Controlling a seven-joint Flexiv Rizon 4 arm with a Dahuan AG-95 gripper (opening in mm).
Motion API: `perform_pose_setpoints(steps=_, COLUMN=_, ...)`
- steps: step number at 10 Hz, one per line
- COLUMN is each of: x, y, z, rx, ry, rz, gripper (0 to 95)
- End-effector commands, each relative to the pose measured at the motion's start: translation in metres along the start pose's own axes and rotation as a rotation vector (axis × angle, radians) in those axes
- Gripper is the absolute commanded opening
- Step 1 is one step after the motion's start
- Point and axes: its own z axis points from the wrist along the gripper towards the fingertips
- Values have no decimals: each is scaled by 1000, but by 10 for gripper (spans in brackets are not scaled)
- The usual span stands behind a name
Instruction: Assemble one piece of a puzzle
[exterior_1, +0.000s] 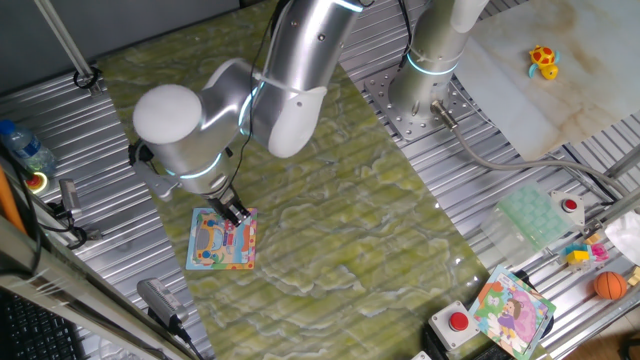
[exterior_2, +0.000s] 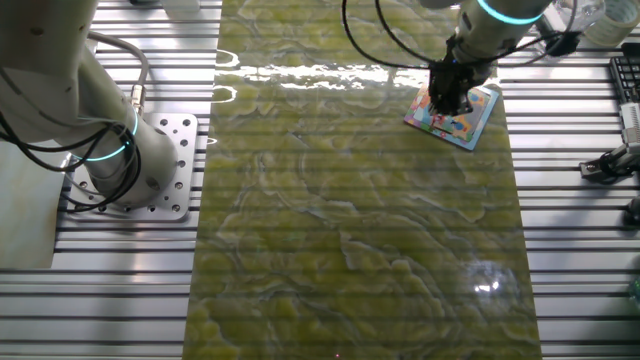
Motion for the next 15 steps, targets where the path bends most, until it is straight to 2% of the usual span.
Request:
perform_pose_setpoints(steps=1, x=-9, y=-8, z=-7, rx=9, ry=-19, rz=-16, gripper=0)
perform_pose_setpoints(steps=4, x=-24, y=-19, z=-2, rx=20, ry=-53, rz=-30, gripper=0)
perform_pose_setpoints(steps=7, x=-26, y=-23, z=7, rx=28, ry=-57, rz=-39, gripper=0)
perform_pose_setpoints(steps=15, x=-27, y=-27, z=16, rx=25, ry=-60, rz=-32, gripper=0)
